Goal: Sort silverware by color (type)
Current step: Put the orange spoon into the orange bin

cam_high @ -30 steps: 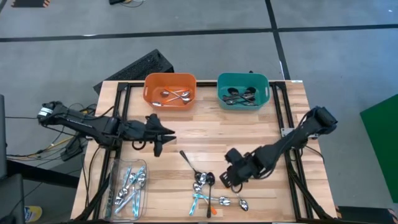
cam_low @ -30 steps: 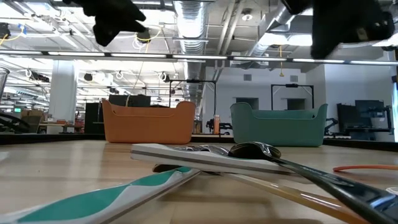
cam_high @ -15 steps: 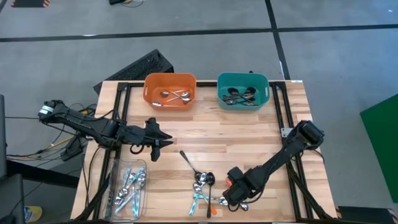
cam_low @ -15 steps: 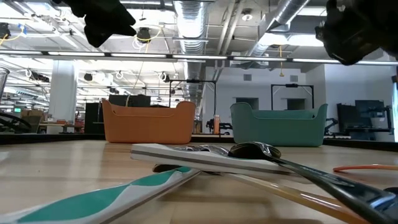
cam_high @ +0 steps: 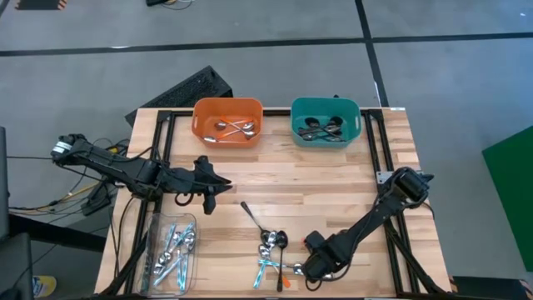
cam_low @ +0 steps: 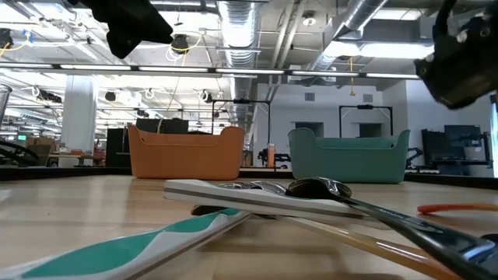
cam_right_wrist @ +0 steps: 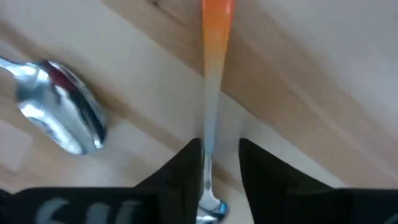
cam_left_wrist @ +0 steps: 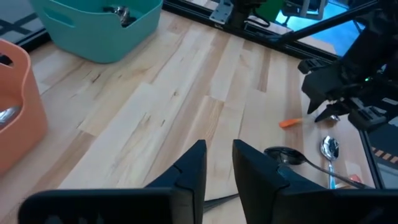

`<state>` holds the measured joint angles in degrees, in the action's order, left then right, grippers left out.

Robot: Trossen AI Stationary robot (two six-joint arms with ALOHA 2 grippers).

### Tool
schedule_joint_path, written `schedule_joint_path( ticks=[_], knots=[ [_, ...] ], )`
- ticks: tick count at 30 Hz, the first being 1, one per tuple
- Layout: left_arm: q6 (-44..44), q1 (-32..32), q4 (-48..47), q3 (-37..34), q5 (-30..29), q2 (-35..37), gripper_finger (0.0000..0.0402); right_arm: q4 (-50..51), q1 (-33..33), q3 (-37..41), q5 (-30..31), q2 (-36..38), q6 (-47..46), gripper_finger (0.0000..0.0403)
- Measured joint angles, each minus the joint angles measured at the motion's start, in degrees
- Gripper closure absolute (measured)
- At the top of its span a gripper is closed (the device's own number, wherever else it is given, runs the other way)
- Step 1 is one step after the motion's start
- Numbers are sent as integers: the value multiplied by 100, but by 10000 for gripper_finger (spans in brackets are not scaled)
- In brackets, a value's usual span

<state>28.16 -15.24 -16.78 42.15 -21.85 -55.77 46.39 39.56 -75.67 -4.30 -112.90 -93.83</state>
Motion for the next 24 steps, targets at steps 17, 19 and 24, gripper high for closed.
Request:
schedule_joint_path(
  ticks=[17, 19, 24],
  knots=[
    [-688, 12, 1022, 0, 920, 2, 376, -373, -740, 3, 857, 292, 1138, 389],
    [-856, -21, 1254, 0, 948, 4, 371, -356, -757, 3, 1368, 483, 1138, 390],
    [-1034, -49, 1485, 0, 952, 7, 335, -349, -785, 3, 2459, 954, 1199, 392]
  ],
)
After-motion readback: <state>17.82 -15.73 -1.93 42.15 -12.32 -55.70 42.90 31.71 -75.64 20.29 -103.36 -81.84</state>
